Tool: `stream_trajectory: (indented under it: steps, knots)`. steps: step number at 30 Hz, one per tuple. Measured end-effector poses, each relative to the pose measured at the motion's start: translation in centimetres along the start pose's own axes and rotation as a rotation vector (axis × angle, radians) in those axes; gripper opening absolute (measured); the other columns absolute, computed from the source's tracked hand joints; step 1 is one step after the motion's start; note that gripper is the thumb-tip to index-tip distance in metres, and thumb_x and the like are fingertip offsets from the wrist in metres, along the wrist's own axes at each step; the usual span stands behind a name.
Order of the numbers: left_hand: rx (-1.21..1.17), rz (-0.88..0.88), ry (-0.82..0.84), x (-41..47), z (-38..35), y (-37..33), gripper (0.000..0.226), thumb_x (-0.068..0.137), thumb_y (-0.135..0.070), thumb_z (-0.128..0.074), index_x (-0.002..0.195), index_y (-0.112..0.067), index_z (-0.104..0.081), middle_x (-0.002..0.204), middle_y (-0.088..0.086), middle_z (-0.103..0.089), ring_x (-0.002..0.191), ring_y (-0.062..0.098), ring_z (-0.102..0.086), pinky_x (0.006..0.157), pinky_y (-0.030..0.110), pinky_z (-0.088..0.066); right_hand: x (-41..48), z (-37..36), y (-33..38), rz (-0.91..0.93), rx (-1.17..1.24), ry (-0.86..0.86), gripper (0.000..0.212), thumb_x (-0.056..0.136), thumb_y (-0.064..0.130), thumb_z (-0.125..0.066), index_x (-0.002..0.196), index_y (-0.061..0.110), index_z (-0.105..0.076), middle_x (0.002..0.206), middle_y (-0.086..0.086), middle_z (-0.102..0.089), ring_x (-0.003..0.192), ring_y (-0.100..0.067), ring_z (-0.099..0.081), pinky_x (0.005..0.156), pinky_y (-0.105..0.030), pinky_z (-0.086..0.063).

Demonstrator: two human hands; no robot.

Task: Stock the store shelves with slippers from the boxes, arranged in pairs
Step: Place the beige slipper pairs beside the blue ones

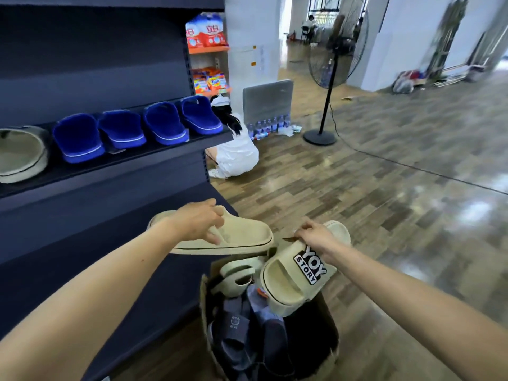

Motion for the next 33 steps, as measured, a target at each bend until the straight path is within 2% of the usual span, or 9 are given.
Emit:
stream_trajectory:
  steps: [7,11,16,20,22,24,27,30,33]
  knots:
    - [-0.086,0.092,-0.084,2.5,-0.1,-1.8,0.042,0.086,-0.056,-0.05,0.1,-0.017,-0.058,0.105,-0.006,-0.049,0.088,0.008,-0.026,0.062,0.028,-0.034,0.7,0.8,-0.5,0.003,-0.065,0.103,0.013,0.085,0.014,-0.055,0.094,0.021,-0.057,0.093,-0.006,-0.062,0.082,-0.019,-0.053,0.061,-0.025,-0.041]
    - [-0.028,0.078,-0.112,3.2,0.2,-3.4,0.041,0.09,-0.054,-0.044,0.106,-0.018,-0.054,0.112,-0.005,-0.044,0.099,0.012,-0.034,0.067,0.032,-0.046,0.7,1.1,-0.1,-0.021,-0.065,0.169,0.035,0.082,0.016,-0.059,0.113,0.026,-0.045,0.095,-0.007,-0.058,0.086,-0.021,-0.057,0.078,-0.034,-0.052]
    - [0.0,0.1,-0.191,4.2,0.0,-4.8,0.038,0.093,-0.05,-0.041,0.106,-0.016,-0.052,0.113,-0.001,-0.046,0.101,0.02,-0.053,0.066,0.037,-0.046,0.9,0.4,0.5,0.101,-0.119,0.191,0.065,0.082,0.02,-0.058,0.138,0.023,-0.024,0.096,-0.003,-0.059,0.075,-0.015,-0.058,0.059,-0.023,-0.048]
    - [0.026,0.089,-0.247,4.6,0.7,-5.9,0.042,0.094,-0.049,-0.039,0.112,-0.014,-0.051,0.116,0.001,-0.049,0.103,0.021,-0.052,0.065,0.029,-0.033,0.0,-1.1,1.2,0.261,-0.11,0.308,0.06,0.084,0.01,-0.058,0.137,0.025,-0.035,0.119,-0.001,-0.054,0.071,-0.007,-0.055,0.048,-0.005,-0.042]
    - [-0.022,0.053,-0.321,4.7,0.7,-6.1,0.038,0.091,-0.046,-0.047,0.106,-0.012,-0.055,0.111,0.004,-0.053,0.099,0.024,-0.053,0.07,0.034,-0.045,-0.4,-2.2,1.6,0.24,-0.066,0.383,0.056,0.084,0.006,-0.058,0.135,0.023,-0.041,0.111,0.0,-0.059,0.09,-0.018,-0.061,0.065,-0.014,-0.051]
    - [-0.031,-0.027,-0.396,4.4,0.4,-6.3,0.03,0.078,-0.037,-0.071,0.087,-0.01,-0.06,0.094,0.006,-0.061,0.081,0.026,-0.059,0.06,0.037,-0.054,-0.3,-3.6,2.0,0.194,-0.06,0.413,0.049,0.086,0.006,-0.059,0.132,0.015,-0.046,0.115,-0.003,-0.061,0.109,-0.024,-0.059,0.09,-0.029,-0.049]
    - [0.022,-0.05,-0.453,3.7,-0.2,-6.6,0.038,0.046,-0.03,-0.091,0.066,-0.016,-0.063,0.074,-0.001,-0.063,0.058,0.018,-0.058,0.044,0.023,-0.049,-0.3,-5.7,1.9,0.021,0.186,0.449,0.025,0.088,0.003,-0.057,0.111,0.011,-0.059,0.108,-0.011,-0.066,0.09,-0.021,-0.062,0.075,-0.031,-0.051]
    - [-0.091,-0.028,-0.459,2.6,-1.1,-6.3,0.033,0.061,-0.019,-0.084,0.089,-0.015,-0.067,0.101,0.001,-0.065,0.081,0.02,-0.062,0.064,0.029,-0.055,-0.7,-7.7,2.2,-0.128,0.362,0.472,0.014,0.088,0.004,-0.057,0.082,0.017,-0.056,0.078,-0.006,-0.065,0.064,-0.015,-0.06,0.06,-0.029,-0.051]
    - [-0.32,0.181,-0.358,0.0,-2.9,-5.8,0.039,0.092,-0.016,-0.05,0.131,-0.02,-0.046,0.146,-0.003,-0.034,0.128,0.021,-0.037,0.097,0.036,-0.044,-1.3,-9.4,2.6,-0.264,0.454,0.41,0.01,0.093,0.01,-0.05,0.088,0.015,-0.057,0.064,-0.004,-0.065,0.045,-0.014,-0.061,0.039,-0.023,-0.051]
Point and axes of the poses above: each hand's wrist, its own x-axis towards the middle knuckle, its own z-axis out of the back of the hand, y = z × x, the point moved 1 cm from there along x, towards the middle knuckle
